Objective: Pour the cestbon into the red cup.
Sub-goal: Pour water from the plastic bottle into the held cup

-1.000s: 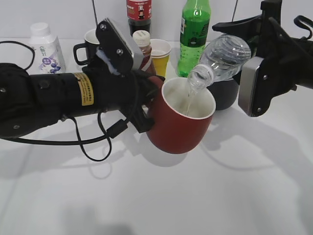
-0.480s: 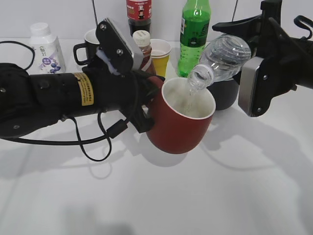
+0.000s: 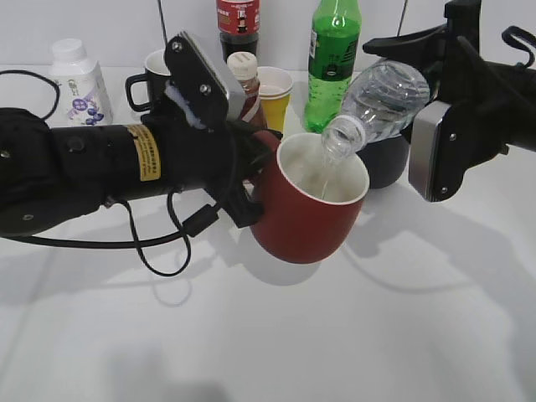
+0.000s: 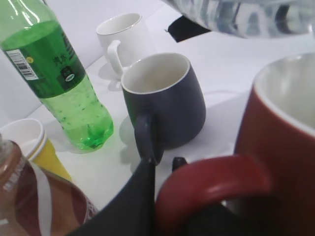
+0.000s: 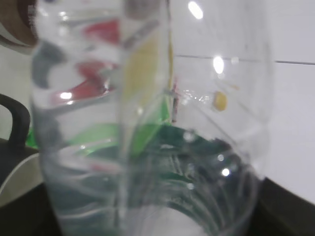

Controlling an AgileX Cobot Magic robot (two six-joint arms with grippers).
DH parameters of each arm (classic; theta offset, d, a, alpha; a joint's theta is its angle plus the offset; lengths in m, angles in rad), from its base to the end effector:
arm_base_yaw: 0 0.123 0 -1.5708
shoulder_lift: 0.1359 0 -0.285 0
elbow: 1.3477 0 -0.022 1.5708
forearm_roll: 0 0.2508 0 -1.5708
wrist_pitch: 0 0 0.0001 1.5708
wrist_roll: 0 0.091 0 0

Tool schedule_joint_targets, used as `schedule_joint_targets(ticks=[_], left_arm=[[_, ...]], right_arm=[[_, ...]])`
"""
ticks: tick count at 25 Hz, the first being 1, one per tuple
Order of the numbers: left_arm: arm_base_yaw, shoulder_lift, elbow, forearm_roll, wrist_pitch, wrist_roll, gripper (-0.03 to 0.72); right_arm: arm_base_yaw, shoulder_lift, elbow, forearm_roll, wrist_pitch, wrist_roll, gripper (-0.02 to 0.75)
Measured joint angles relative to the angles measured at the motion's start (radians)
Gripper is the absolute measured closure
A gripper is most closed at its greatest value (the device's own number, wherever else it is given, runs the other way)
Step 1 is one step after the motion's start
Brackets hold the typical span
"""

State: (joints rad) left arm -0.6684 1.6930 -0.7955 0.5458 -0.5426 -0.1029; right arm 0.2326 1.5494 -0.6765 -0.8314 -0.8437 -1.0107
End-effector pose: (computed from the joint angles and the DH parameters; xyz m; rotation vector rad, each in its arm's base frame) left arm 0.2552 -0.2325 0.2032 1.1137 1.5622 -0.4553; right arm 0.2809 0.1181 0.2338 -1.5952 0.6330 -0.5551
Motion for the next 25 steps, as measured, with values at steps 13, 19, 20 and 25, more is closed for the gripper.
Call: schedule_joint_targets(ticks=[13,19,20,25], left_arm=[[0.0,0.0,0.0,0.013,0.009,0.0,0.62],[0.0,0.0,0.0,0.017,0.029,0.0,0.62],[0.0,0.0,0.0,0.018,0.031,0.0,0.62],[0.0,0.0,0.0,0.019,0.034,0.0,0.62]], right_arm=[[0.0,0.0,-0.004,0.001,0.0,-0.067,0.264],[0.0,0.0,-0.004,0.001,-0.002,-0.081,0.264],[0.0,0.0,-0.004,0.001,-0.002,-0.082,0.264],[0.0,0.0,-0.004,0.001,-0.002,-0.086,0.264]])
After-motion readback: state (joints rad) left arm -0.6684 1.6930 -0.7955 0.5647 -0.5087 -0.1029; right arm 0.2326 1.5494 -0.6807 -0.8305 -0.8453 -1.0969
